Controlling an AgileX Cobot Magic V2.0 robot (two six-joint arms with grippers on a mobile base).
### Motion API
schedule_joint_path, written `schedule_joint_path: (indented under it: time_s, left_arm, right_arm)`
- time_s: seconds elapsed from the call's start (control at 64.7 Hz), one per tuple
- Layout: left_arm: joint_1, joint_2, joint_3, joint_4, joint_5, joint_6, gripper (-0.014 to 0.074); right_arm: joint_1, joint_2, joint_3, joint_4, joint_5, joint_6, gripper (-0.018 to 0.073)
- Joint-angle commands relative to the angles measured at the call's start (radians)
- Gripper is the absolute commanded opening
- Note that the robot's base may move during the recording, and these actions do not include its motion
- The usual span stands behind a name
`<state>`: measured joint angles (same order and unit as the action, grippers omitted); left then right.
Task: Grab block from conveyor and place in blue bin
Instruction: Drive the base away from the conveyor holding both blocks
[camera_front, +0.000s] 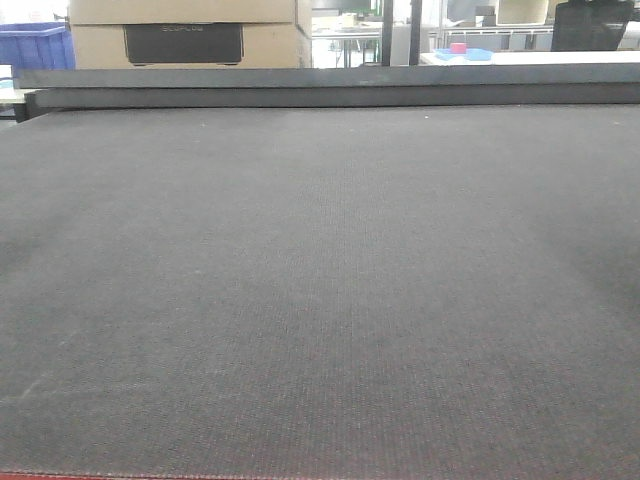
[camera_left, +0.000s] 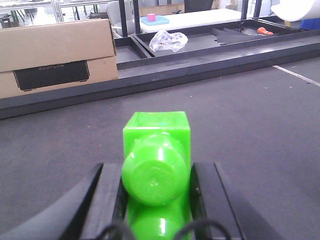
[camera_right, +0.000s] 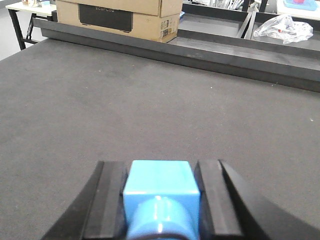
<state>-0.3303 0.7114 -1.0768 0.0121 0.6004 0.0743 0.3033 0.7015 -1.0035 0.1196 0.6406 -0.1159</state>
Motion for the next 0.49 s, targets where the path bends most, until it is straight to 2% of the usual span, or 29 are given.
schedule_joint_path:
  time_s: [0.0, 0.479]
  left_arm:
    - [-0.006, -0.006, -0.001, 0.002, -0.015, -0.008, -0.0111]
    - [-0.006, -0.006, -0.001, 0.002, -0.015, -0.008, -0.0111]
  right_arm:
    - [0.000, -0.003, 0.003, -0.005, -0.021, -0.007, -0.0150]
    - [0.000, -0.003, 0.003, -0.005, -0.021, -0.007, -0.0150]
